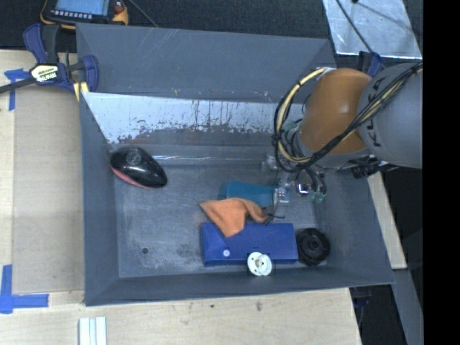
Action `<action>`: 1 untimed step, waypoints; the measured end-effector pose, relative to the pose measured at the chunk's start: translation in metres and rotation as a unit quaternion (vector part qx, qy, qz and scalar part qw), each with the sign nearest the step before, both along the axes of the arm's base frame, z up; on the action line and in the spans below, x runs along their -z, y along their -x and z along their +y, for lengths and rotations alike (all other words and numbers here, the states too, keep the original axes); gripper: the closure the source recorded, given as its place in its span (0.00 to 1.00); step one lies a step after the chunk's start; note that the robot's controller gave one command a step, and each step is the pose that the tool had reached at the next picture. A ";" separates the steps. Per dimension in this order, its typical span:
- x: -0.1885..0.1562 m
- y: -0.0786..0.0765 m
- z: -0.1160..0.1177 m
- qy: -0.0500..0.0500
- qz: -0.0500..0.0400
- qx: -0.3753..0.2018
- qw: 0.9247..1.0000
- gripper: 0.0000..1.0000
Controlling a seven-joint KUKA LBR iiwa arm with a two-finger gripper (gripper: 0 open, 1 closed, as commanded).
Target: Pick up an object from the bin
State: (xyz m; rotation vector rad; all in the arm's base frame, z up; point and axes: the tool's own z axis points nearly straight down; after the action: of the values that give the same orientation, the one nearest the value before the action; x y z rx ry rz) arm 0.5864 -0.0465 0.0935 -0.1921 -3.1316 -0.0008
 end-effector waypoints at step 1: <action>0.022 -0.028 0.022 0.001 -0.004 0.080 0.997 1.00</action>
Offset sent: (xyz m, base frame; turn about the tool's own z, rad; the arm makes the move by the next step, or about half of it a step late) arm 0.0000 0.0000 0.0000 0.0000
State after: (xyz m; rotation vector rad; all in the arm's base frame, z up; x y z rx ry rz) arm 0.6146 -0.0246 0.0714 -0.4422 -3.1144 0.0007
